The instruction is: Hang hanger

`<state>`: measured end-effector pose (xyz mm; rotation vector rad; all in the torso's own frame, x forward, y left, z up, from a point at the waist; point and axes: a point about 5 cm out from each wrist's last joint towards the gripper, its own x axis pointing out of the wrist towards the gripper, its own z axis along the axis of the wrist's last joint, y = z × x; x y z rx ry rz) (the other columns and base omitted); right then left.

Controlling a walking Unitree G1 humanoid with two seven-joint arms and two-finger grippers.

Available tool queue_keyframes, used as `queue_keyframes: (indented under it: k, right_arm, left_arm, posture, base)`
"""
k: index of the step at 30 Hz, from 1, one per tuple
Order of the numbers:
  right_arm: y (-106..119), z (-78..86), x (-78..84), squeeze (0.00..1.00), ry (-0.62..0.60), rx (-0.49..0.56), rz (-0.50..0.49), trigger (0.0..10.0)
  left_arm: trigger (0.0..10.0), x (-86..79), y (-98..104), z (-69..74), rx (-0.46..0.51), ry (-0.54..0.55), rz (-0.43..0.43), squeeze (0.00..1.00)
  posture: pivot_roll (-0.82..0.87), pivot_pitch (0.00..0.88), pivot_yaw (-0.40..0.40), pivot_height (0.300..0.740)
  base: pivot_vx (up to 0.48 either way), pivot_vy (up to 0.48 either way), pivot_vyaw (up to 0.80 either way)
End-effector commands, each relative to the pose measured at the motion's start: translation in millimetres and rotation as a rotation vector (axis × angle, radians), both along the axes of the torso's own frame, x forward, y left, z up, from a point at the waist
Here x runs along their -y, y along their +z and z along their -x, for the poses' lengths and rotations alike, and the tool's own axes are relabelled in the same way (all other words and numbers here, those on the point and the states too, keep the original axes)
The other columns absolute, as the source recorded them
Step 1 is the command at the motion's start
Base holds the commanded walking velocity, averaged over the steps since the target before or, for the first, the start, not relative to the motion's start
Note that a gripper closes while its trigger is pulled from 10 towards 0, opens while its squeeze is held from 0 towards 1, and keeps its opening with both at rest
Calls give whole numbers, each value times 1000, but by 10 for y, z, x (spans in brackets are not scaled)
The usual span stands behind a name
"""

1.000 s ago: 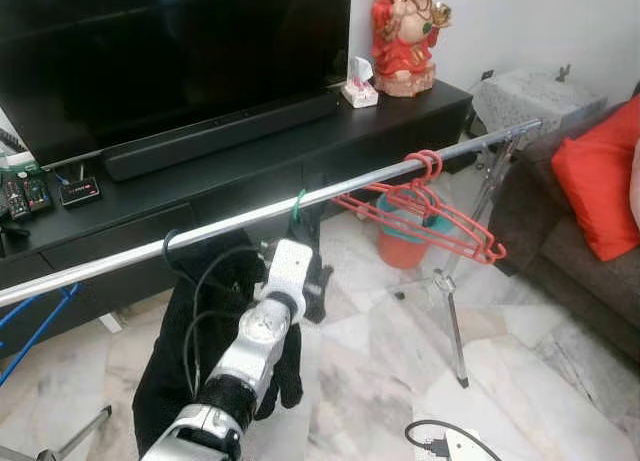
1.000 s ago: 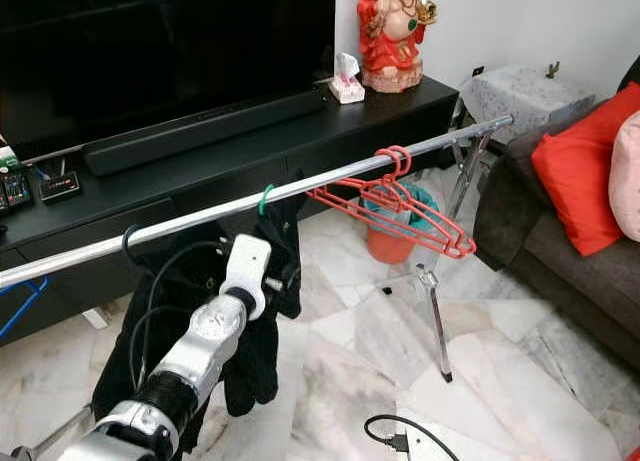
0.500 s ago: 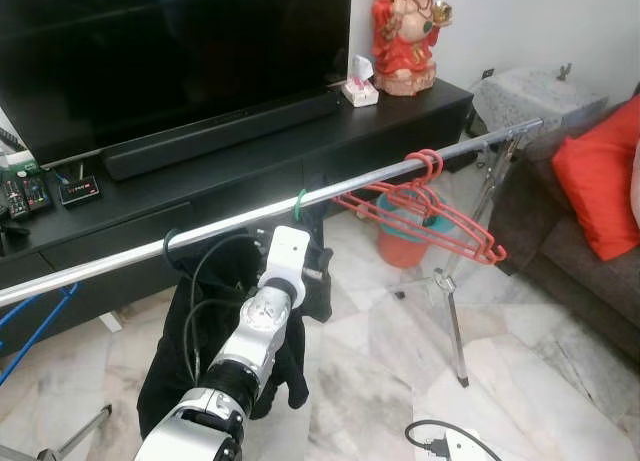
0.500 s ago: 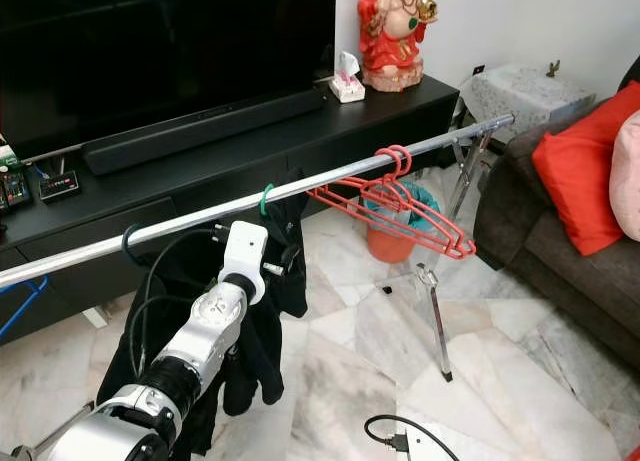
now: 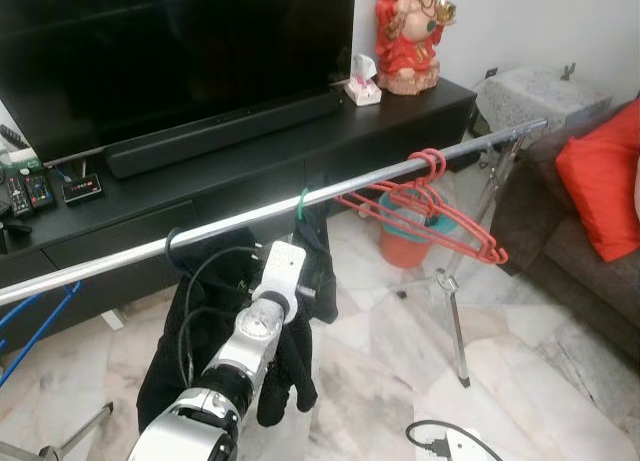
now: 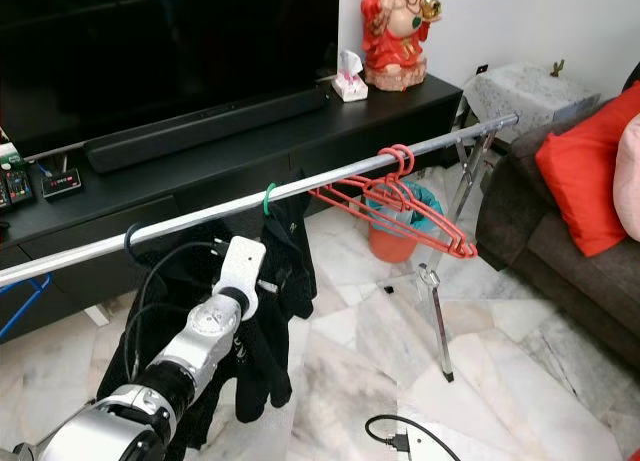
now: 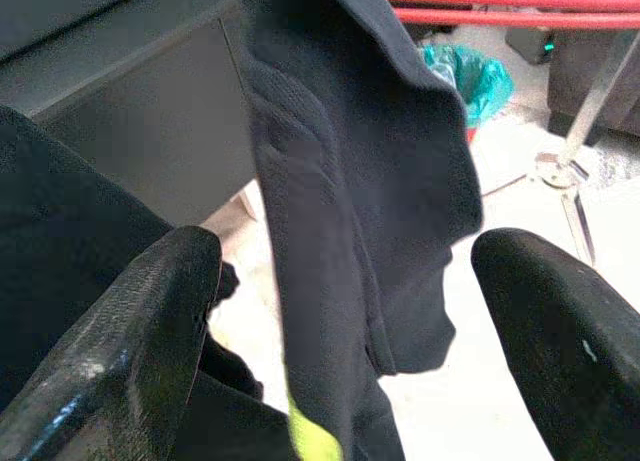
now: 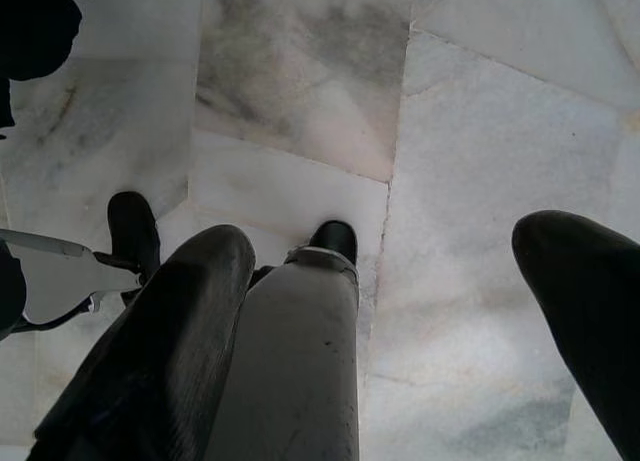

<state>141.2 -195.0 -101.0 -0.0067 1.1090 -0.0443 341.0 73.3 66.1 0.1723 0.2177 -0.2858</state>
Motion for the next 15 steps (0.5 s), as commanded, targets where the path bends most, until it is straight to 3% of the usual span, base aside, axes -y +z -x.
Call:
queue_keyframes:
  k: [1, 8, 15]
  right_arm:
    - [-1, 1, -5, 0, 0, -2, -3, 10000]
    - [1, -4, -3, 0, 3, -2, -5, 10000]
    - [3, -8, -4, 0, 4, 2, -7, 10000]
  left_arm:
    - [10000, 29, 34, -25, 6, -6, -12, 0]
    - [10000, 33, 3, -18, -11, 5, -11, 0]
    - [10000, -34, -59, -14, -50, 28, -64, 0]
  posture:
    - [-3, 0, 11, 740]
    - [-8, 0, 11, 740]
    - [-11, 0, 11, 740]
  base:
    - [0, 0, 0]
    - [0, 0, 0]
    - [0, 0, 0]
